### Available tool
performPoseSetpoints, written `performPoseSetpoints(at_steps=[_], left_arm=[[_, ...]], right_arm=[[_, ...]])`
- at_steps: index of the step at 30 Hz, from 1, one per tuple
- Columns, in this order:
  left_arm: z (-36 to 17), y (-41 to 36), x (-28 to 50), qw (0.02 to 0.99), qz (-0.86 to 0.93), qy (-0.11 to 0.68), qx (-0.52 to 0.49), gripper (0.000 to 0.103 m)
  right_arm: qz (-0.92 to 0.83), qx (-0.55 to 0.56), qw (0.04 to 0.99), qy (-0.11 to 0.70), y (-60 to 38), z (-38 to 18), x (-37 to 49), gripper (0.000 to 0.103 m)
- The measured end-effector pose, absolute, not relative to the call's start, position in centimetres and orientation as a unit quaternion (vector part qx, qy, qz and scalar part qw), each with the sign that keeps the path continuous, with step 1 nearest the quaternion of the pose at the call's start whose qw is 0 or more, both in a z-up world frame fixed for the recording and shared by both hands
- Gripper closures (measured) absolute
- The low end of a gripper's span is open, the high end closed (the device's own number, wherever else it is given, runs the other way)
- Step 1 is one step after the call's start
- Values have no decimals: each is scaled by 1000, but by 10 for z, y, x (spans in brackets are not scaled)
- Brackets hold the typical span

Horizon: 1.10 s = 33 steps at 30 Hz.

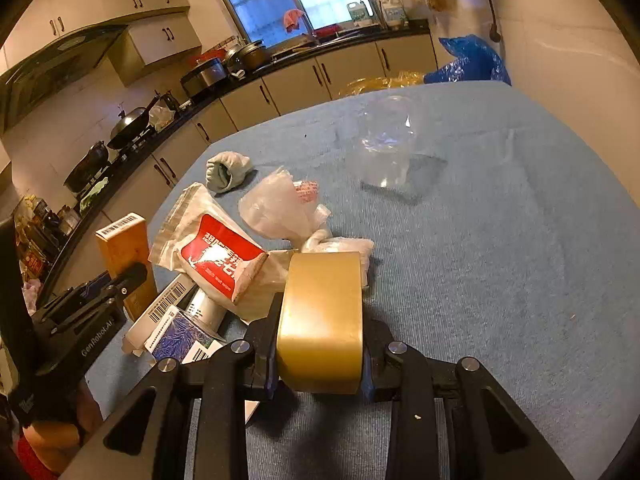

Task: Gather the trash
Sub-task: 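Grasp the tan tape roll with the right gripper while the left grasps the orange box, then lift the orange box and tape roll and carry both toward the red basket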

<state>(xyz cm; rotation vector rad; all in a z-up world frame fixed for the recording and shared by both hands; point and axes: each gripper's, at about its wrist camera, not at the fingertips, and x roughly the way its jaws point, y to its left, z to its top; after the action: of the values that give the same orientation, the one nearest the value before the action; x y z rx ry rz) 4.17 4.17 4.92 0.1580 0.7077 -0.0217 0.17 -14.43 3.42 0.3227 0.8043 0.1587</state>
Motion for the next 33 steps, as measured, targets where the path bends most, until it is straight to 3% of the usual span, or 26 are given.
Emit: performPoseSetpoints(at_steps=[8,20,33], left_arm=[[56,76,29,948,-19,319,1,81],[67,75,-7,972,-26,233,-2,81],[65,83,0,968,-43,246,-16,81]], right_arm=[[75,154,916,363,-145,41,-4,71],[86,114,949,282,-128,66,-26,71],[89,77,956,268,-112,68,-30,71]])
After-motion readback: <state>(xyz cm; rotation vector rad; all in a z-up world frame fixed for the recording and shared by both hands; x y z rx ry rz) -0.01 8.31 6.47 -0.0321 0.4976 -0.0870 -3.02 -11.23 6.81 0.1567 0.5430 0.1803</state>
